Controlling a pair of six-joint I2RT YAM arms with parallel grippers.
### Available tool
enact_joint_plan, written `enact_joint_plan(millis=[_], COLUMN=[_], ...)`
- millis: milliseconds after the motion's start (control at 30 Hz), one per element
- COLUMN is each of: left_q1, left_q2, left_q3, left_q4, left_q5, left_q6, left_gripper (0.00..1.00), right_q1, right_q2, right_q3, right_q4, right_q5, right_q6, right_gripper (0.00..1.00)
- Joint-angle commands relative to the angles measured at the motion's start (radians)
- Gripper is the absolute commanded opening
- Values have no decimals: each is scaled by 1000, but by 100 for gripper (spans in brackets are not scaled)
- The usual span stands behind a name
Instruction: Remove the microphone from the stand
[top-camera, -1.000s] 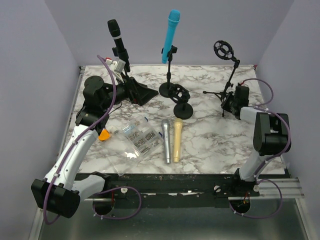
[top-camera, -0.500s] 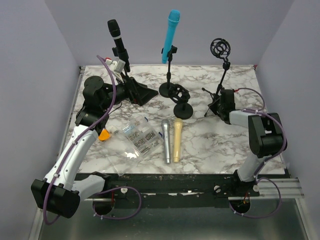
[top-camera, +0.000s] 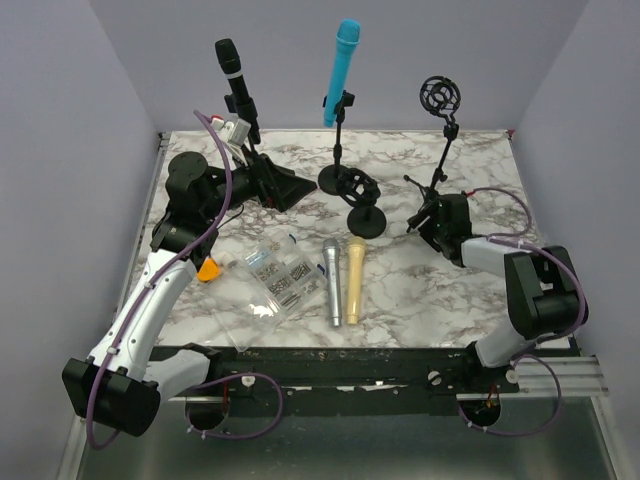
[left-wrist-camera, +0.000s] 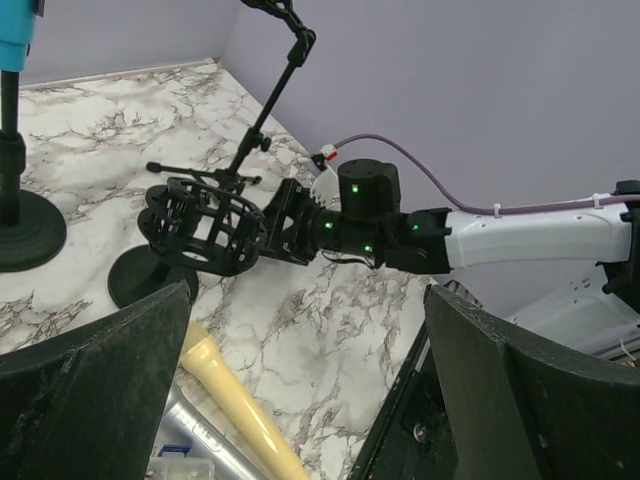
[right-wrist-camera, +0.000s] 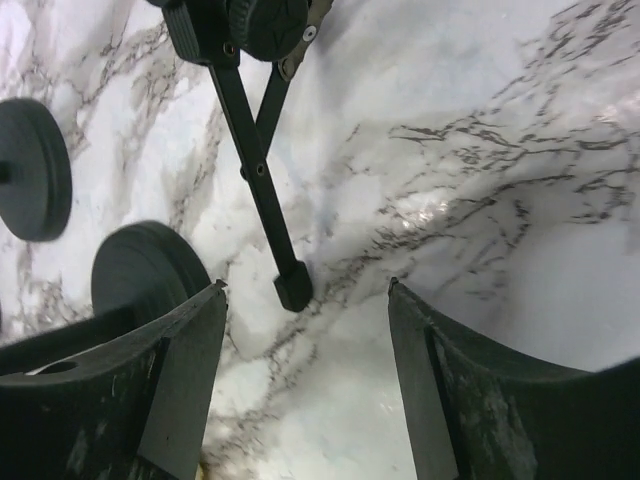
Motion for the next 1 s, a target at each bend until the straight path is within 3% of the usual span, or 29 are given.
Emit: enact_joint_plan(millis=[0,133,267,367,467,600,733,867,967], left_q1=[5,5,5,5,4,4,4,3,3], left_q2=[-9,-5,-7,-4,0,-1,-1,7,11], left_q3=[-4,-5,-8,-10,-11,-11,-10,-8,-7], left_q4=[17,26,34,37,42,37,43,43,42], left_q5=[34,42,45,46,50,47,59,61,63], left_q6=[-1,-7,-3,-4,-10,-2,3,2,2], left_gripper=[99,99,99,99,99,99,99,99,99], right_q1=[-51,-224,-377,-426,-468,-482,-495,-495,-497], right_q2=[-99,-128,-117,-106,-50,122,278,397,413], right_q3=[-53,-97,-130,-139,-142,-74,-16,39,65], right_q4=[-44,58,225,350,569,850,1186,1549,1511], right_q5=[-47,-396,-744,-883,-1006,-1150,-1206,-1218,-1208], right_q6=[-201,-297,-267,-206,-43,189,458,745,734], right_gripper=[70,77,79,79,80,76,55,53,58])
